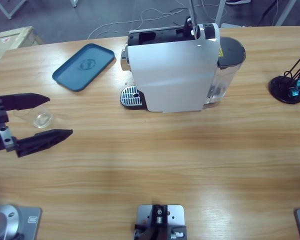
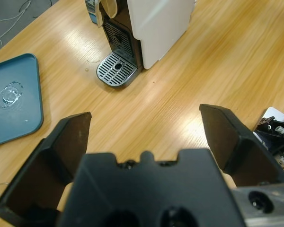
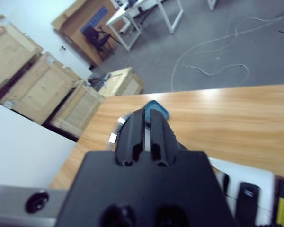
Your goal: Pour coffee
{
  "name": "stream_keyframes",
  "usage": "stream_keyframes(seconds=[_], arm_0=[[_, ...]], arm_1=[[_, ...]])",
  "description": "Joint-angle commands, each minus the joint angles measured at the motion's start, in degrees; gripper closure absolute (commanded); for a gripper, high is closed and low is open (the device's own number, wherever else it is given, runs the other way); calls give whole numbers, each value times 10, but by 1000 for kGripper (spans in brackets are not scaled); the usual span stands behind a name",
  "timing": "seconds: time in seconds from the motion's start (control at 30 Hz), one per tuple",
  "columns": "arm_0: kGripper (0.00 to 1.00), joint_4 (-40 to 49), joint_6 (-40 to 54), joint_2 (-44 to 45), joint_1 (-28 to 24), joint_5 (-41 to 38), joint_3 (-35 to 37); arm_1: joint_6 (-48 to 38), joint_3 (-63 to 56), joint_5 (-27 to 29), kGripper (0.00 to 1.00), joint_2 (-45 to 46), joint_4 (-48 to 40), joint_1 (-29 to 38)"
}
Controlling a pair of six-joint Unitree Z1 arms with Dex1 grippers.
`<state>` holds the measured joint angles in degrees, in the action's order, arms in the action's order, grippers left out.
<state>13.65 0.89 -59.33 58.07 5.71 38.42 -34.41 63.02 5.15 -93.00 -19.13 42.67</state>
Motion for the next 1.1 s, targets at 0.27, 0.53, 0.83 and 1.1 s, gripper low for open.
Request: stream_keyframes(seconds=[0.27,0.53,0.83,1.1], arm_0=[[13,7,-4,9,-2,-3,-14],[13,7,-3,9,-2,-3,-12],[13,7,-5,5,-2,-3,-8],[13,6,-6,-1,-2,-1,-5]], arm_1=[[0,38,42,1000,-144,-1,85],[-6,21,80,1000,-199,5,116],[-9,2,79,1000,-243,15,103],[-10,8,79,1000,-279,84,88]])
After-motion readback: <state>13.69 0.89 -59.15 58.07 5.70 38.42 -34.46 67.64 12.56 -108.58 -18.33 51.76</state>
